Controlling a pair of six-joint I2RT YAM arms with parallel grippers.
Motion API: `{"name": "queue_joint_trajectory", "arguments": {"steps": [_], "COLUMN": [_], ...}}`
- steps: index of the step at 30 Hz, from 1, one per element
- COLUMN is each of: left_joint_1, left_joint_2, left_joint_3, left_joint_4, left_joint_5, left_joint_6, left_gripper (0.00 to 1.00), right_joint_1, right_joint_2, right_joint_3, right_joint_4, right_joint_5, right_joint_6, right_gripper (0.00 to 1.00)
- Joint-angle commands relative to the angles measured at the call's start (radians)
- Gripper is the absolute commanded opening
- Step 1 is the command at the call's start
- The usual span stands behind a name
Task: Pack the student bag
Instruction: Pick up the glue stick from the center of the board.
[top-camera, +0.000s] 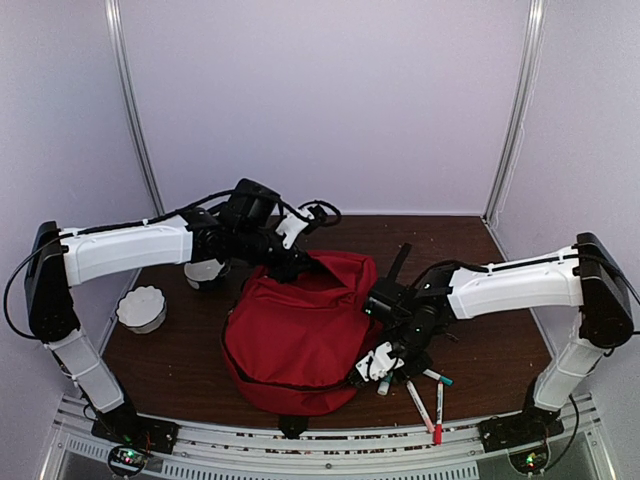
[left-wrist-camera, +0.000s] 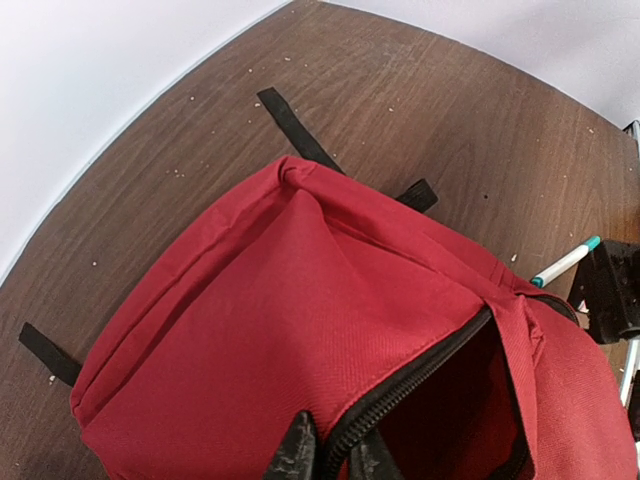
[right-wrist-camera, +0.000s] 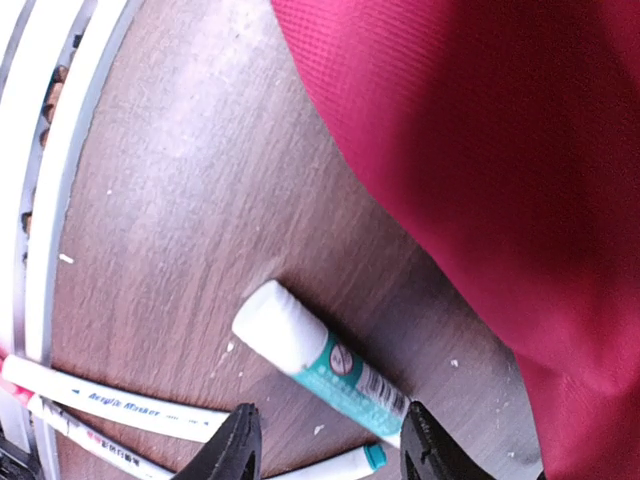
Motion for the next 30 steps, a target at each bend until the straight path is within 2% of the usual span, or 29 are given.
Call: {"name": "queue_joint_trajectory", "arguments": {"steps": [1, 22, 28, 30], "left_joint_1": [-0.001, 0.001, 0.001, 0.001], "left_joint_2": [0.003, 0.009, 0.011, 0.012], "left_joint_3": [0.037, 0.043, 0.045, 0.044], "left_joint_4": [0.032, 0.025, 0.022, 0.023], "left_joint_5": [0.025, 0.030, 0.032, 0.033], "left_joint_6": [-0.010, -0.012, -0.011, -0.010], "left_gripper": [0.12, 0.12, 0.12, 0.12], "right_joint_1": [0.019, 0.047, 0.048, 0.047], "right_joint_2": [0.031, 0.100, 0.103, 0.109], "right_joint_3": [0.002, -0.024, -0.030, -0.023], "right_joint_4": [0.044, 0.062, 0.051, 0.038], "right_joint_5": [0.064, 0.140, 0.131, 0.133], "right_joint_6": [-0.025, -0.013, -0.017, -0.014], "right_gripper": [0.47, 0.29, 0.32, 0.27]}}
